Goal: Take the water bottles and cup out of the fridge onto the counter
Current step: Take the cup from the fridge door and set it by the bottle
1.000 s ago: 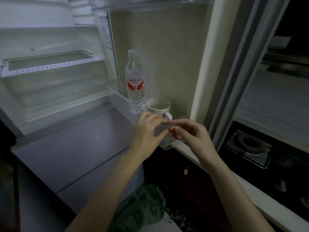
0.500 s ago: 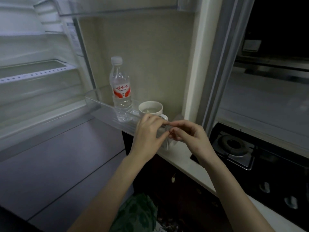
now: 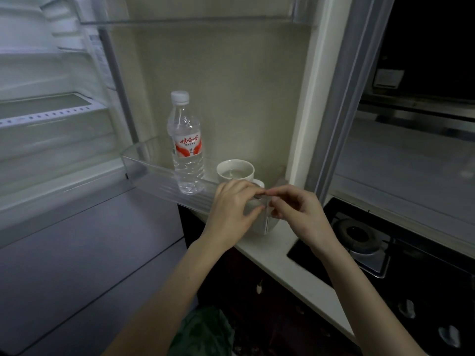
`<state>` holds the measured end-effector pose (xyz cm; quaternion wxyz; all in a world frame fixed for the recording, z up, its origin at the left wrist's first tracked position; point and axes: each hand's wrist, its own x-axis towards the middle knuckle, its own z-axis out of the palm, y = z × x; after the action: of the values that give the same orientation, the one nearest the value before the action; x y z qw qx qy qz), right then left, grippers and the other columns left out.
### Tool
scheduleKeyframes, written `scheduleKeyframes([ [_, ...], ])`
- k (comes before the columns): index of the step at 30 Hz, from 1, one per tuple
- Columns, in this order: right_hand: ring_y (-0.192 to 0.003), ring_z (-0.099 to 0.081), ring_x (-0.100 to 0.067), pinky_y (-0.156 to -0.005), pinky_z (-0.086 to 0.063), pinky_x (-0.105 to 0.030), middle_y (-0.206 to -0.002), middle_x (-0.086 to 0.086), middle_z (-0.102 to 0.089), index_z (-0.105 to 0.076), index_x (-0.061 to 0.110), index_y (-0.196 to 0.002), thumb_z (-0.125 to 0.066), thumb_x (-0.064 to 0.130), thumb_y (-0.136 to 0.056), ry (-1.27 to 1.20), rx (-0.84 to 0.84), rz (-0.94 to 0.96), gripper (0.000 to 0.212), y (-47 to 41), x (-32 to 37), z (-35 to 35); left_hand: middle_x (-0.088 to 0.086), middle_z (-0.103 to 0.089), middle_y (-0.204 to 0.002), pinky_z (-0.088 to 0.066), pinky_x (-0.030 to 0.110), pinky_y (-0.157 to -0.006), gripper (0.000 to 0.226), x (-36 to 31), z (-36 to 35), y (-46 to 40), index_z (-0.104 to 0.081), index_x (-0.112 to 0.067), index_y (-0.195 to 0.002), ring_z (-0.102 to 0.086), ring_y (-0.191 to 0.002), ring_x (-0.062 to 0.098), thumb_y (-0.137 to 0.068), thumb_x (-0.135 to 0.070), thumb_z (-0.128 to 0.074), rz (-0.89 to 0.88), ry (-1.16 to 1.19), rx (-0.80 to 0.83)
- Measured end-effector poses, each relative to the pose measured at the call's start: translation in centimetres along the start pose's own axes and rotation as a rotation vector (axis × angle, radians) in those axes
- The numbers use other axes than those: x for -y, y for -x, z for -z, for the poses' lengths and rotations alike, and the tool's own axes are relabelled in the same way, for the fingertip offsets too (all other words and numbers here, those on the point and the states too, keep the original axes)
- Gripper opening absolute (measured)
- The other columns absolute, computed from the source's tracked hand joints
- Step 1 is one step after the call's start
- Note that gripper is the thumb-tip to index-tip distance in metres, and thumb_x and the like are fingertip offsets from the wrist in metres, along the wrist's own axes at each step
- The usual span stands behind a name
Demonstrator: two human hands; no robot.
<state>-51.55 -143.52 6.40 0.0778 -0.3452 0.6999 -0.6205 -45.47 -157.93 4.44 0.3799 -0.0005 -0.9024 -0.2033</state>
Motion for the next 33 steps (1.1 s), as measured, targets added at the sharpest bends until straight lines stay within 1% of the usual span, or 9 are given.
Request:
scheduleKeyframes([
  [5, -0.063, -0.06, -0.003, -0.067, -0.049, -0.026, -0.073, 0.008, -0.066, -0.068, 0.029, -0.086, -0.057, 0.007, -0.089, 0.08, -0.038, 0.056, 0.024, -1.0, 0.4, 0.0, -0.007, -0.066, -0.097, -0.03, 0.023, -0.084, 0.029, 0.3, -0.2, -1.0, -0.067, -0.02, -0.102, -0.057, -0.096, 0.015, -0.074, -0.03, -0.068, 0.048, 0.052, 0.015],
  [10, -0.06, -0.058, -0.008, -0.065, -0.052, -0.034, -0.065, 0.008, -0.064, -0.066, 0.034, -0.085, -0.059, 0.013, -0.088, 0.231, -0.093, 0.056, 0.022, -2.3, 0.4, 0.0, -0.006, -0.064, -0.097, -0.039, 0.033, -0.088, 0.036, 0.9, -0.6, -2.1, -0.065, -0.02, -0.102, -0.055, -0.097, 0.016, -0.069, -0.031, -0.075, 0.077, 0.082, 0.012],
  [14, -0.055, -0.051, 0.001, -0.056, -0.039, -0.014, -0.058, 0.015, -0.059, -0.066, 0.033, -0.083, -0.061, 0.016, -0.086, 0.348, -0.171, 0.063, 0.019, -3.6, 0.6, -0.2, -0.003, -0.064, -0.1, -0.039, 0.032, -0.088, 0.046, 1.7, -1.0, -3.2, -0.063, -0.018, -0.103, -0.055, -0.1, 0.018, -0.064, -0.038, -0.076, 0.064, 0.099, 0.006],
  [16, -0.058, -0.053, 0.003, -0.056, -0.038, -0.008, -0.067, 0.013, -0.063, -0.068, 0.027, -0.087, -0.061, 0.013, -0.086, 0.404, -0.202, 0.078, 0.016, -4.2, 1.1, -0.7, -0.001, -0.064, -0.101, -0.041, 0.032, -0.087, 0.05, 2.1, -1.2, -3.7, -0.062, -0.015, -0.104, -0.054, -0.099, 0.019, -0.062, -0.037, -0.08, 0.038, 0.108, 0.014],
  [19, -0.068, -0.058, -0.001, -0.064, -0.041, -0.004, -0.083, 0.002, -0.067, -0.071, 0.017, -0.096, -0.061, 0.006, -0.084, 0.548, -0.216, 0.092, 0.019, -5.4, 1.6, -1.4, 0.005, -0.062, -0.104, -0.039, 0.033, -0.091, 0.056, 2.7, -1.5, -4.6, -0.06, -0.01, -0.107, -0.052, -0.103, 0.022, -0.061, -0.034, -0.081, 0.002, 0.148, 0.021],
  [23, -0.084, -0.063, -0.021, -0.076, -0.044, -0.022, -0.1, -0.011, -0.068, -0.068, 0.006, -0.106, -0.057, 0.002, -0.082, 0.732, -0.23, 0.053, 0.027, -7.5, 1.2, -2.4, 0.008, -0.055, -0.113, -0.032, 0.02, -0.095, 0.067, 3.8, -1.1, -5.5, -0.054, -0.006, -0.117, -0.046, -0.108, 0.022, -0.059, -0.025, -0.083, 0.008, 0.22, 0.024],
  [27, -0.097, -0.062, -0.028, -0.071, -0.032, -0.019, -0.107, -0.014, -0.068, -0.067, 0.004, -0.108, -0.056, 0.005, -0.083, 0.864, -0.241, -0.005, 0.027, -9.1, -0.1, -3.0, 0.008, -0.049, -0.121, -0.03, 0.02, -0.099, 0.069, 4.7, -0.3, -6.4, -0.05, -0.008, -0.123, -0.041, -0.115, 0.02, -0.064, -0.02, -0.082, 0.001, 0.281, 0.083],
  [31, -0.099, -0.062, -0.033, -0.079, -0.044, -0.032, -0.104, -0.018, -0.069, -0.068, 0.001, -0.104, -0.058, 0.006, -0.084, 0.906, -0.246, -0.04, 0.023, -9.5, 0.1, -3.0, 0.006, -0.046, -0.126, -0.025, 0.011, -0.099, 0.068, 5.6, 0.4, -7.2, -0.047, -0.009, -0.127, -0.038, -0.12, 0.016, -0.07, -0.024, -0.079, 0.029, 0.327, 0.14],
  [33, -0.097, -0.062, -0.033, -0.079, -0.046, -0.034, -0.102, -0.018, -0.07, -0.069, 0.001, -0.102, -0.058, 0.008, -0.085, 0.916, -0.245, -0.058, 0.021, -9.7, 0.2, -3.0, 0.007, -0.045, -0.129, -0.025, 0.014, -0.1, 0.067, 5.9, 0.7, -7.8, -0.043, -0.009, -0.131, -0.038, -0.123, 0.017, -0.074, -0.025, -0.076, 0.069, 0.335, 0.159],
])
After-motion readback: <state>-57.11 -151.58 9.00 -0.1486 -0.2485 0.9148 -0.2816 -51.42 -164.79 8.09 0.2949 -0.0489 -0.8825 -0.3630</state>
